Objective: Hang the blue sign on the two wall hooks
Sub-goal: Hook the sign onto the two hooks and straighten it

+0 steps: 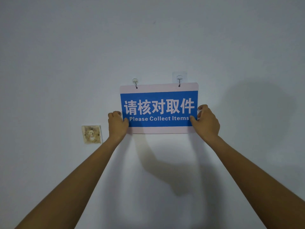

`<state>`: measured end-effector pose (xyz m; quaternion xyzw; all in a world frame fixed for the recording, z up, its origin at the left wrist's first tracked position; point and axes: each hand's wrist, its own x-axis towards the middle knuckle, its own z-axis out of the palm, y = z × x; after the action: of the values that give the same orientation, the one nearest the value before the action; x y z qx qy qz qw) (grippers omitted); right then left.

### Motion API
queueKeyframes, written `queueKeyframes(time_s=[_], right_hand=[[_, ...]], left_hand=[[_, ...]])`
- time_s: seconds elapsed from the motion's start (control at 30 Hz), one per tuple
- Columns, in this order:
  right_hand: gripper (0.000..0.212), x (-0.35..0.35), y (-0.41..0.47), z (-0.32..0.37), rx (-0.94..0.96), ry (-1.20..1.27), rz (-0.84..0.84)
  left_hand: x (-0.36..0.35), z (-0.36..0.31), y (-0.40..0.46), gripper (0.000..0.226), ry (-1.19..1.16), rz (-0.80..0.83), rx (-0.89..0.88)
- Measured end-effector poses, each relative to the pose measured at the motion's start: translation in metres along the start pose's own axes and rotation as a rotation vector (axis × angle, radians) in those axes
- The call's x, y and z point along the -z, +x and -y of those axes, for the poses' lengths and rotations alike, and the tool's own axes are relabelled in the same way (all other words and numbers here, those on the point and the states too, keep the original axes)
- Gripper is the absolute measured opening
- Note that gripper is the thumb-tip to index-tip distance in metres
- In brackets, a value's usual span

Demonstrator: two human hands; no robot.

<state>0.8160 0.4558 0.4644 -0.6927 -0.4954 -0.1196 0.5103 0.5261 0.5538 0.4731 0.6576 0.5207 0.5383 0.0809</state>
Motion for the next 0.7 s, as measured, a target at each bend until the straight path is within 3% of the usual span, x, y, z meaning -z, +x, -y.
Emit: queueKeyframes(time_s=[0.53,0.7], right_hand=[[0.043,-0.011,-0.011,-0.007,-0.01,-0.034,0.035],[0.041,-0.002,-0.004,-0.007,-0.043,-0.102,0.128]], left_hand=[[-0.011,0.015,0.004,0.036,-0.024,0.08,0.016],[-0.002,0.018,0.014,0.035,-0.006,0.135,0.048]])
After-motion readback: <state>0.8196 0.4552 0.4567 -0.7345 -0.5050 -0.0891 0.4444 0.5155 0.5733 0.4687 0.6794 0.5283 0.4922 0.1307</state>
